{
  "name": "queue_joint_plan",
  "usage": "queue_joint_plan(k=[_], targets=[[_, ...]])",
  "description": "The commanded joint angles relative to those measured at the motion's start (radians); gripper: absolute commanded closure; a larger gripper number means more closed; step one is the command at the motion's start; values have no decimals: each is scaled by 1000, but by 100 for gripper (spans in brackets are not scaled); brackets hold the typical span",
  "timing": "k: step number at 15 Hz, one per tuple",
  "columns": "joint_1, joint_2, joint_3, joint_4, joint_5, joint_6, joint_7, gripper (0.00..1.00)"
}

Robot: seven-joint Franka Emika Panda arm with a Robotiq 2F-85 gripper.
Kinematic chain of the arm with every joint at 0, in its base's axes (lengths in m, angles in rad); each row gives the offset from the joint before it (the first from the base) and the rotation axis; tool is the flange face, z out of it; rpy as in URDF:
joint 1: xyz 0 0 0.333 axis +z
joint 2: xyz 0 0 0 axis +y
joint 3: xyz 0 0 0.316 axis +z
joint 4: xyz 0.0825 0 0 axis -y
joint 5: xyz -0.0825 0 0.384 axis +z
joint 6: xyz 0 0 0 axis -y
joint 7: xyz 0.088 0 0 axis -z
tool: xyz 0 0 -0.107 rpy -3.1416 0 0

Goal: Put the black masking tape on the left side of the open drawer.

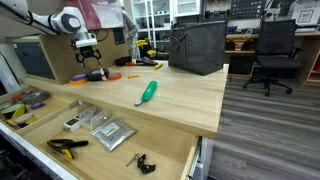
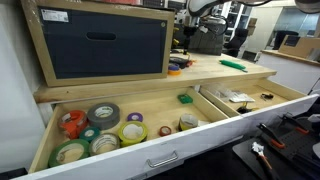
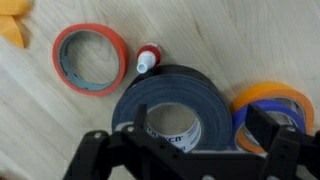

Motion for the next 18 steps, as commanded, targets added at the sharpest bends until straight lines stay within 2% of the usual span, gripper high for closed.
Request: queue_joint_plan(k=[1, 5, 17, 18], targets=[[6, 44, 24, 69, -10, -16, -119, 0], [0, 75, 44, 97, 4, -25, -269, 0], [5, 211, 24, 196, -5, -24, -560, 0], [2, 215, 23, 192, -5, -29, -585, 25]])
